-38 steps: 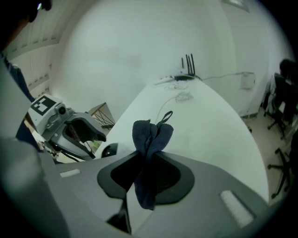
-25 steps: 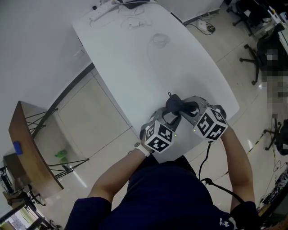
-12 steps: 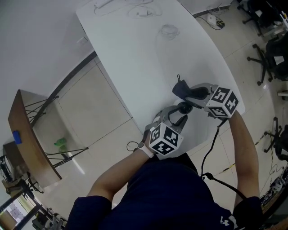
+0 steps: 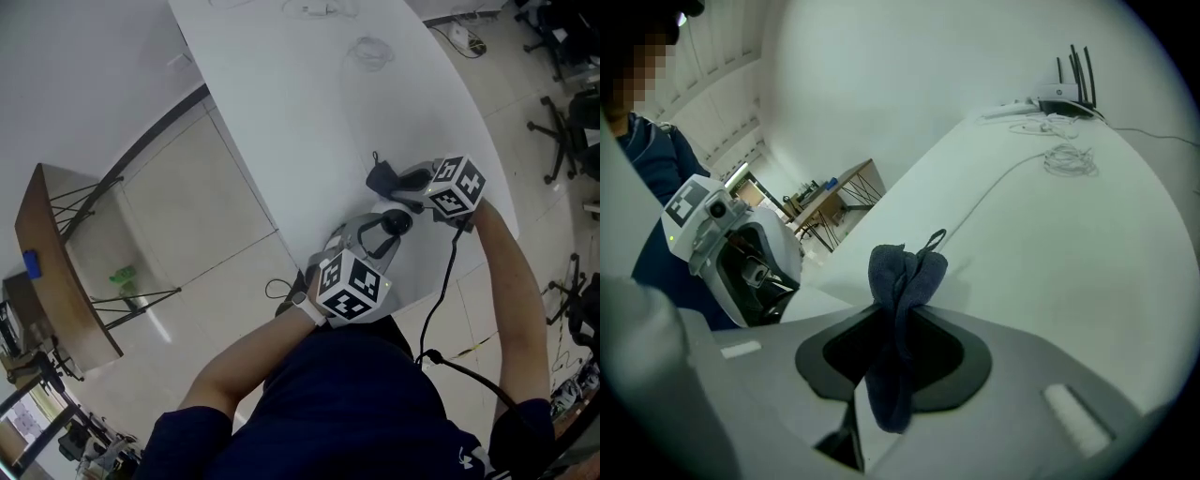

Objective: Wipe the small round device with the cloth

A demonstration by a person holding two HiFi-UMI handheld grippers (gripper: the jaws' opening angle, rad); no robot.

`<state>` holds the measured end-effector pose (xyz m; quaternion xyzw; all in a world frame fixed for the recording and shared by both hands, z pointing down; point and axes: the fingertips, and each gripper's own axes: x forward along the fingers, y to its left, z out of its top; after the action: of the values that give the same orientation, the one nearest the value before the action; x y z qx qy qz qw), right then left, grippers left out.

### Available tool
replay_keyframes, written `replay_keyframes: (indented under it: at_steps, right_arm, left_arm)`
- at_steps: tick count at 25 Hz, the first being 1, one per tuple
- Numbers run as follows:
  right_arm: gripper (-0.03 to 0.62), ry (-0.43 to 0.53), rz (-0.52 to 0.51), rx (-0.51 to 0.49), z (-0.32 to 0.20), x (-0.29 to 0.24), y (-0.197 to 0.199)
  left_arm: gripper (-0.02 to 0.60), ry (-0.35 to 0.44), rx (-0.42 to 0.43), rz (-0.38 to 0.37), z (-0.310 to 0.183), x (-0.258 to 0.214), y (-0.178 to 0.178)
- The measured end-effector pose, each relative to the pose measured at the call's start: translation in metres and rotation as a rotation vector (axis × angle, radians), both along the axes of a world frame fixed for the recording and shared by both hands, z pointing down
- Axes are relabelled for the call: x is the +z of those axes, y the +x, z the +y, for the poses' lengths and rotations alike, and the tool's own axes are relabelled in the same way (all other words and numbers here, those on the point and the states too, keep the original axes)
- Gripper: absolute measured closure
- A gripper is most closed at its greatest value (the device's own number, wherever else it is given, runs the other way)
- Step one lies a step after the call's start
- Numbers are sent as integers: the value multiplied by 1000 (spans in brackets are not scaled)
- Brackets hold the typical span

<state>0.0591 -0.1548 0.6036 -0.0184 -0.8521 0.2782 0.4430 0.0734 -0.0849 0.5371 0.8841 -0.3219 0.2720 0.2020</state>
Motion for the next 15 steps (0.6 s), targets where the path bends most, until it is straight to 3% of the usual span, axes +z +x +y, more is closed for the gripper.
replay_keyframes:
  at_steps: [4, 8, 15]
  right_arm:
    - [503, -5, 29, 62, 0, 16, -3]
    - [503, 7, 5, 214, -8, 13, 0]
    - [504, 45, -176, 553, -13, -34, 31]
  left_arm:
    - [414, -9, -3, -5, 3, 3, -5]
    - [414, -13, 16, 7, 6, 1, -9]
    - [423, 36, 32, 20, 0, -15, -20]
